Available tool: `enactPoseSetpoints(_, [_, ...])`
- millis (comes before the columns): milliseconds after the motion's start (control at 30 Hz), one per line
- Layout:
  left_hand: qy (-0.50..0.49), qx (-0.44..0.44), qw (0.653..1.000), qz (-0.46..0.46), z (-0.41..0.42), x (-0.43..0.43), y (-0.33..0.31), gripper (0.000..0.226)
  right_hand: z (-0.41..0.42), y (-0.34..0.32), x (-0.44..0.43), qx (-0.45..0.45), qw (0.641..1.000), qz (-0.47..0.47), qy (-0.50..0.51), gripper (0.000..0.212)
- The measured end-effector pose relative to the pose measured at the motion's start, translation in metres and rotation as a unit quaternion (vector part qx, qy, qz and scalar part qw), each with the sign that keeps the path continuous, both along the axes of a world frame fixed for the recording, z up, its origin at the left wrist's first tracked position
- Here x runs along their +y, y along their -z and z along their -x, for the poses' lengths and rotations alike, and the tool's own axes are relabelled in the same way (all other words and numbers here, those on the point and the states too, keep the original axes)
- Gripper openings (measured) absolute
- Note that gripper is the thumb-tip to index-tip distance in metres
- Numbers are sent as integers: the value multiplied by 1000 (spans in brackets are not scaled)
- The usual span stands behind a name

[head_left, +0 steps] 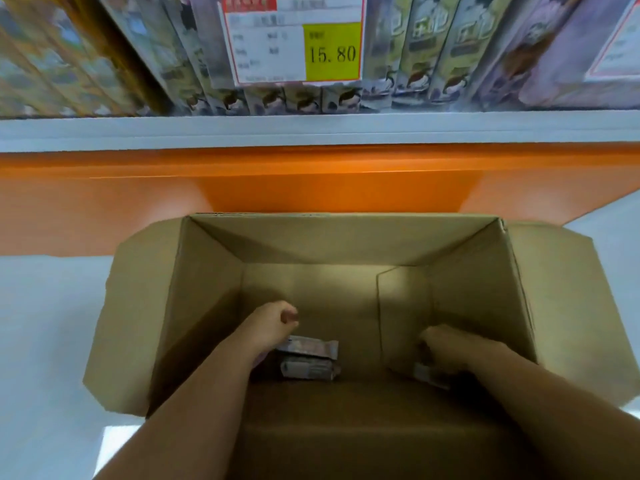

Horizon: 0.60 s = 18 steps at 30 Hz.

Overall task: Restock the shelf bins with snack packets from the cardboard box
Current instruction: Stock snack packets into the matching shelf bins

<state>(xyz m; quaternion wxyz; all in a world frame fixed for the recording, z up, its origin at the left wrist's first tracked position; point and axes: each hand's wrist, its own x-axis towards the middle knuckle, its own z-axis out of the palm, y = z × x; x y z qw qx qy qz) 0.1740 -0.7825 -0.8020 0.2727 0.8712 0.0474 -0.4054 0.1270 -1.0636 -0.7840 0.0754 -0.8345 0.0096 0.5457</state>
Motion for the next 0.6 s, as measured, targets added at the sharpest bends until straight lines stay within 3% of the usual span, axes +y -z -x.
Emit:
enactPoseSetpoints(100, [32, 43, 998, -35, -6, 4, 16, 42, 0, 8, 0, 14, 1000, 11, 10, 7])
enactPoseSetpoints(233, [72, 96, 990, -71, -6, 7, 31, 53, -5, 10, 10, 27, 999, -12, 35, 36])
enactPoseSetpoints(367, [114, 119, 982, -92, -4, 2, 39, 60, -11, 9, 29, -44, 987, -102, 118, 41])
enactPoseSetpoints(600, [178, 175, 965, -82, 7, -16, 39, 60, -8, 19, 43, -121, 969, -114, 186, 50])
